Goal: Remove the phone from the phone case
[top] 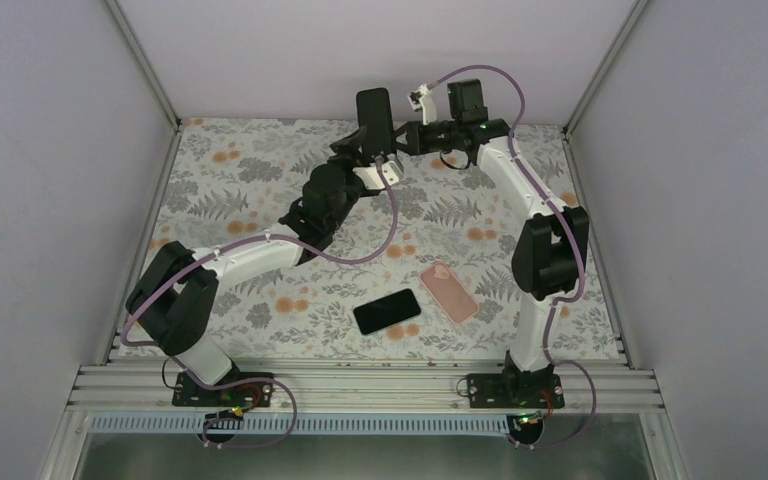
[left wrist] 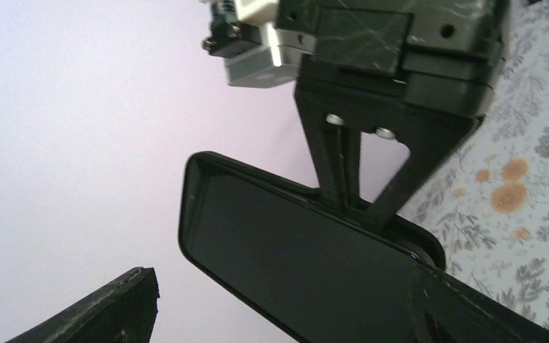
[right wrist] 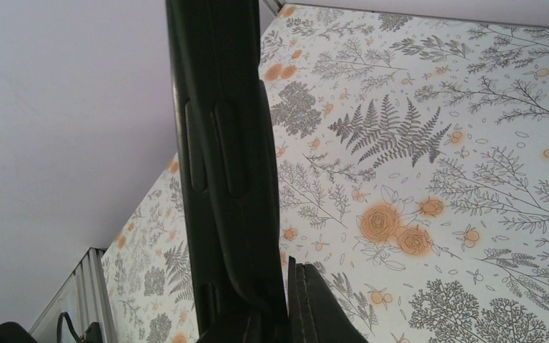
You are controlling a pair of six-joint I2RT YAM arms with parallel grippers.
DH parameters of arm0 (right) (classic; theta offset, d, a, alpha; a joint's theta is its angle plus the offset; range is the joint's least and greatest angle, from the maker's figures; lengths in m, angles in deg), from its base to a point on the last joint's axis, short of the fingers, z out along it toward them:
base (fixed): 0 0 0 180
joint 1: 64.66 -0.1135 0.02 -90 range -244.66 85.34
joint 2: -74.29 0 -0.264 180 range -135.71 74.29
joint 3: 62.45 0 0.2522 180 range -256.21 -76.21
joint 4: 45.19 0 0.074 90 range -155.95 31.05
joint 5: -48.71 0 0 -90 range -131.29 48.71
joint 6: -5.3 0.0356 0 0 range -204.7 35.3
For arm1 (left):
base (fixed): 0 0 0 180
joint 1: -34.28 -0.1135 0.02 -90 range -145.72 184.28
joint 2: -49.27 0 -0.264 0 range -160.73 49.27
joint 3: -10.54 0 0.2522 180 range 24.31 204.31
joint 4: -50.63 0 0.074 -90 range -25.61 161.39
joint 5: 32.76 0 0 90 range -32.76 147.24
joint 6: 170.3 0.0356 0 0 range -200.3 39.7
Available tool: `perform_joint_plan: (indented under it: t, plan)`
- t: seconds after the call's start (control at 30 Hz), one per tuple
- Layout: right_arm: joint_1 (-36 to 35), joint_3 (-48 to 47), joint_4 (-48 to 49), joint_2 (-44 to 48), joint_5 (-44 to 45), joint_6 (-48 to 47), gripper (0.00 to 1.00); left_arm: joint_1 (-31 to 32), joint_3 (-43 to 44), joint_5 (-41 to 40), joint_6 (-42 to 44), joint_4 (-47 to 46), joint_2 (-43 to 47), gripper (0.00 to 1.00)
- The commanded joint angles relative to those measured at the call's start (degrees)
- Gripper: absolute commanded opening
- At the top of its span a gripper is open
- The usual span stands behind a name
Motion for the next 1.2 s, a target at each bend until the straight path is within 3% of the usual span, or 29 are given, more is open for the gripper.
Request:
perform_joint_plan:
  t: [0.0,0.23,0.63,1.17]
  plan:
    - [-0.22,-0.69,4.01,0.12,-3.84,1.78,0.04,-0.05,0.53,-1.48,-1.15,-5.33,-2.01,0.87]
    - [-0.37,-0.47,4.73,0.60,-3.99,2.24,0.04,-0.05,0.83,0.71,-2.54,-4.52,-2.86,0.86]
    - [-0.79,-0.54,4.94,0.85,-4.70,2.15,0.04,-0.14,3.75,-2.30,-2.37,-4.57,-6.16,0.85]
    - [-1.42,5.03,6.19,4.32,-4.26,0.94,0.04,-1.93,2.79,-11.92,0.86,-15.71,-7.74,0.81]
